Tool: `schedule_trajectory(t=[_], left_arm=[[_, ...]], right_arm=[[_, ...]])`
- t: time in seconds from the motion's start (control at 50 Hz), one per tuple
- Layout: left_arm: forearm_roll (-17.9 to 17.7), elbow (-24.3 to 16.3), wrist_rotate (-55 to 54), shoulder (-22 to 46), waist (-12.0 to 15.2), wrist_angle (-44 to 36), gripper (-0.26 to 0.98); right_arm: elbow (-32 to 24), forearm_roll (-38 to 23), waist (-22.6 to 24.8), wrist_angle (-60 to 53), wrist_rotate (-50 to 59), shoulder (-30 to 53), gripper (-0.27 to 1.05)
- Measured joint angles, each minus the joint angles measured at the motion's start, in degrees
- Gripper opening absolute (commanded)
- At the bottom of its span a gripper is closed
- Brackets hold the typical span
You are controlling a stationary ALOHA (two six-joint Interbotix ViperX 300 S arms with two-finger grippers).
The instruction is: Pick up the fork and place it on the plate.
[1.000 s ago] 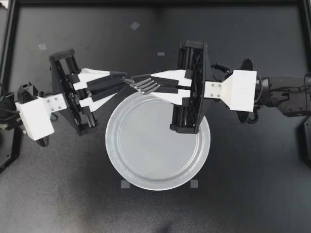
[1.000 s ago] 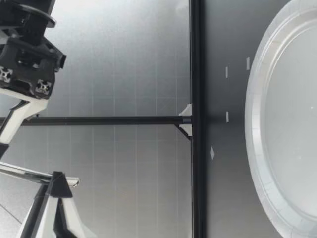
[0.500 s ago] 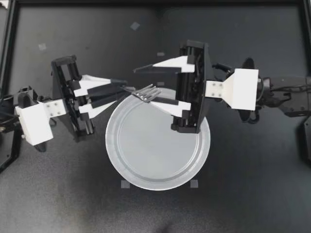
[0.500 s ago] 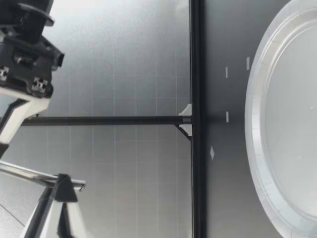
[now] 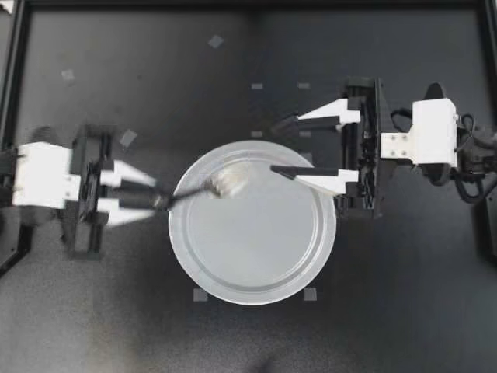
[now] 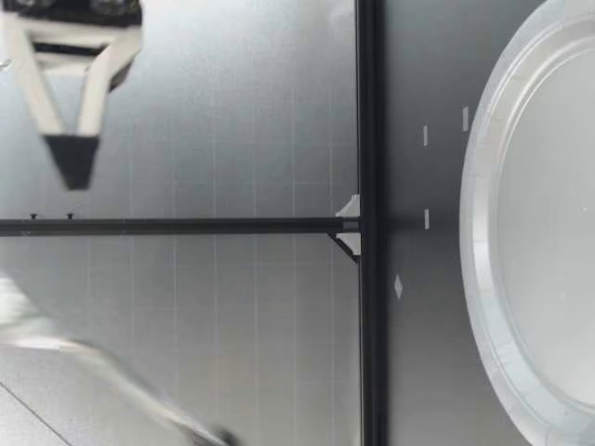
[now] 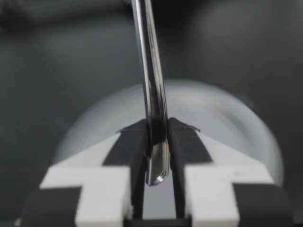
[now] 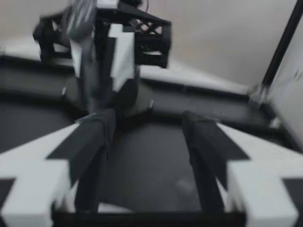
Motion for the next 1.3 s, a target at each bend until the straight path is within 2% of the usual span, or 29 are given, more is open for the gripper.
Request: schedule_trajectory(t=[0.06,0.12,0.22,0.32,0.52,0.94,1.3], left_arm=[[-0.8,0.4,-4.4,-0.5,-1.4,5.2,0.10],[-1.6,1.9,-9.3,-1.1,-4.0,7.9,0.10],[-2.1,5.7,-18.1,-1.2,-8.0,9.3,0.10],[-2.2,8.9,-25.8,-0.2,-10.5,9.2,0.10],[-2.3,10.5,-31.4,4.7,-11.1,8.5,0.10],[-2.7,7.9,-34.9,15.0,-12.0,11.4,0.10],[-2.8,6.9,-35.0,16.7,-12.1,9.9,0.10]], right_arm=[[0.6,0.1,0.0,0.7,0.4,-0.3,0.59],[1.2,0.1,-0.1,0.9,0.4,-0.3,0.59],[1.7,0.0,-0.1,1.0,0.4,-0.3,0.59],[1.7,0.0,-0.1,1.0,0.4,-0.3,0.59],[1.8,0.1,0.0,1.1,0.7,-0.3,0.59],[1.7,0.1,0.0,1.3,2.2,-0.4,0.59],[1.8,0.1,0.0,1.3,2.2,-0.4,0.59]])
